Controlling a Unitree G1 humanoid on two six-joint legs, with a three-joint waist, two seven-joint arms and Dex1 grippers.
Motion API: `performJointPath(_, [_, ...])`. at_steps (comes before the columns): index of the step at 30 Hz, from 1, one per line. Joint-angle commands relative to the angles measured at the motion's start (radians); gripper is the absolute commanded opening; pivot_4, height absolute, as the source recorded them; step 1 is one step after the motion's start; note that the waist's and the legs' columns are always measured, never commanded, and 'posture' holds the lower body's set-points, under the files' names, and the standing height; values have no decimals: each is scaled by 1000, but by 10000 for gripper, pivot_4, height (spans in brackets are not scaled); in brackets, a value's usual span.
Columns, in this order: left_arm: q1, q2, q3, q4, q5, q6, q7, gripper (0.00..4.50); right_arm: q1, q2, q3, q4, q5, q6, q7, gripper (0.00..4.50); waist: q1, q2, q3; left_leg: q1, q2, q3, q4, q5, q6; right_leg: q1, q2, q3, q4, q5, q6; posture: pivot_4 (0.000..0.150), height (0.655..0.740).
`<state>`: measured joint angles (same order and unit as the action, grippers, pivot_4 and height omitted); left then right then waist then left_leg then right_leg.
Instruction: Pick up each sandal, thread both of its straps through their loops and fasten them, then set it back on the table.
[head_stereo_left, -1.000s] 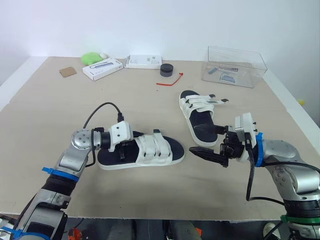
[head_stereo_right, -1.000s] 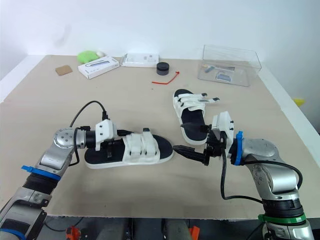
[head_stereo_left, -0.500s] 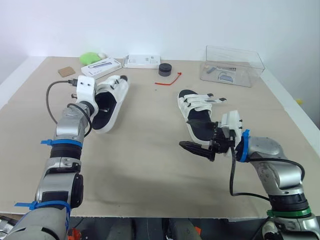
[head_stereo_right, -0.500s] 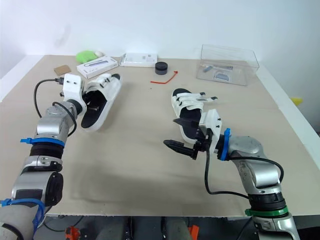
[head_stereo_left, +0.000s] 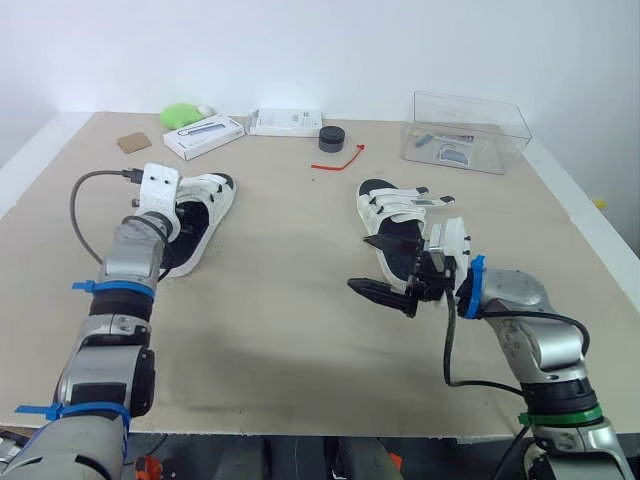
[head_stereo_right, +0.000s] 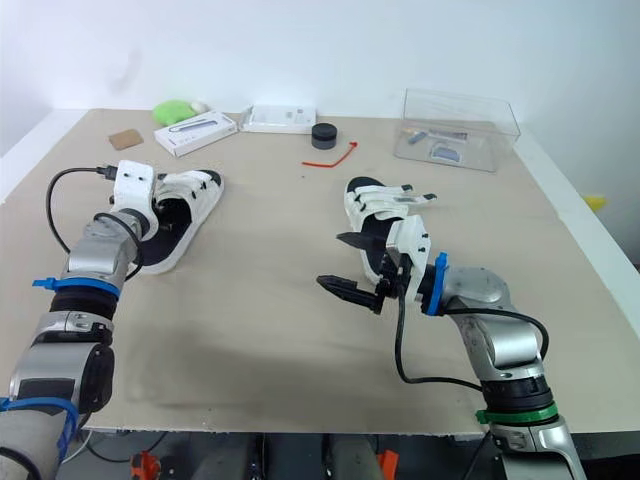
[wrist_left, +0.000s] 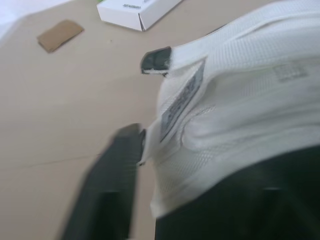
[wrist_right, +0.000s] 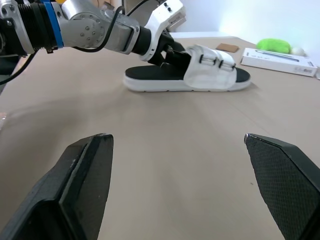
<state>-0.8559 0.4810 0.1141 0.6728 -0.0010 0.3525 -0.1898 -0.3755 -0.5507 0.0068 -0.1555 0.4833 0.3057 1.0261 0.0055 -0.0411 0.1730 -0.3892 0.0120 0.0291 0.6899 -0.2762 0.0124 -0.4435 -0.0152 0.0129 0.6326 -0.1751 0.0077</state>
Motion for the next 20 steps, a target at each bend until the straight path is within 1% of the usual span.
performJointPath(1, [41, 40, 17, -185, -22, 44, -50, 42452, -29, 0, -3, 2, -2, -26, 11, 45000, -1, 0, 0, 0, 0, 1, 0, 0, 0, 0, -1, 0, 0, 0, 0, 1500, 7400])
performJointPath(2, [76, 51, 30, -268, -49, 70, -85, 44654, -33, -4, -11, 8, 2, -27, 13, 45000, 0, 0, 0, 0, 0, 1, 0, 0, 0, 0, -2, 0, 0, 0, 0, 1500, 7400])
performJointPath(4, [140, 77, 56, -416, -97, 113, -148, 44654, -37, -13, -27, 13, 6, -24, 12, 45000, -2, 0, 0, 0, 0, 1, 0, 0, 0, -1, -4, 0, 0, 0, 0, 1500, 7400])
performJointPath(5, [178, 93, 75, -494, -141, 151, -192, 44654, -34, -22, -34, 13, 5, -22, 13, 45000, -1, 0, 0, 0, 0, 1, 0, 0, -1, -1, -5, 0, 0, 0, 0, 1500, 7400])
performJointPath(7, [281, 147, 106, -647, -202, 195, -281, 44654, -16, -43, -57, 13, 7, -17, 13, 45000, -1, 0, 0, 0, 0, 0, 0, -1, -1, -1, -6, 0, 0, 0, -1, 1500, 7400])
performJointPath(8, [314, 164, 119, -694, -226, 211, -308, 44654, -10, -49, -64, 11, 8, -14, 11, 45000, -1, 0, 0, 0, 0, 1, 0, -1, -1, -1, -6, 0, 0, 0, -1, 1500, 7400])
performJointPath(11, [481, 224, 156, -916, -373, 197, -499, 44654, 48, -83, -90, -20, 16, -6, 15, 45000, 0, 0, 0, 1, 0, 0, -1, -1, -2, 0, -6, -1, 0, -1, -2, 1500, 7400])
performJointPath(12, [540, 246, 154, -973, -396, 166, -561, 44654, 73, -93, -96, -35, 17, -3, 17, 45000, 1, 0, 0, 1, 0, 1, 0, -1, -2, 0, -6, -1, 0, -1, -2, 1500, 7400])
performJointPath(15, [676, 307, 93, -1057, -404, 80, -712, 44654, 140, -113, -108, -68, 29, 7, 22, 45000, 3, 1, 0, 2, 0, 0, -1, -1, -1, 1, -7, -1, 0, -3, -2, 1500, 7400])
performJointPath(17, [733, 324, 59, -1089, -461, 83, -806, 44654, 172, -124, -106, -69, 27, 3, 32, 45000, 3, 1, 0, 3, 0, 1, 0, -1, -1, 2, -6, 0, 0, -4, -2, 1500, 7400])
performJointPath(18, [755, 335, 46, -1090, -472, 75, -846, 44654, 182, -133, -102, -61, 16, -8, 42, 45000, 2, 2, 0, 4, 0, 2, 0, 0, -1, 2, -6, 0, 0, -4, -2, 1500, 7400])
performJointPath(19, [768, 341, 39, -1085, -470, 56, -872, 44654, 189, -139, -100, -52, 8, -17, 49, 45000, 2, 2, 1, 4, 0, 3, 0, 1, 0, 2, -4, 0, 0, -7, 2, 1500, 7400])
performJointPath(20, [779, 351, 34, -1075, -471, 50, -894, 44654, 191, -142, -102, -45, 6, -19, 50, 45000, 2, 2, 1, 5, 1, 4, 0, 1, 0, 2, -2, 1, 0, -8, 2, 1500, 7400])
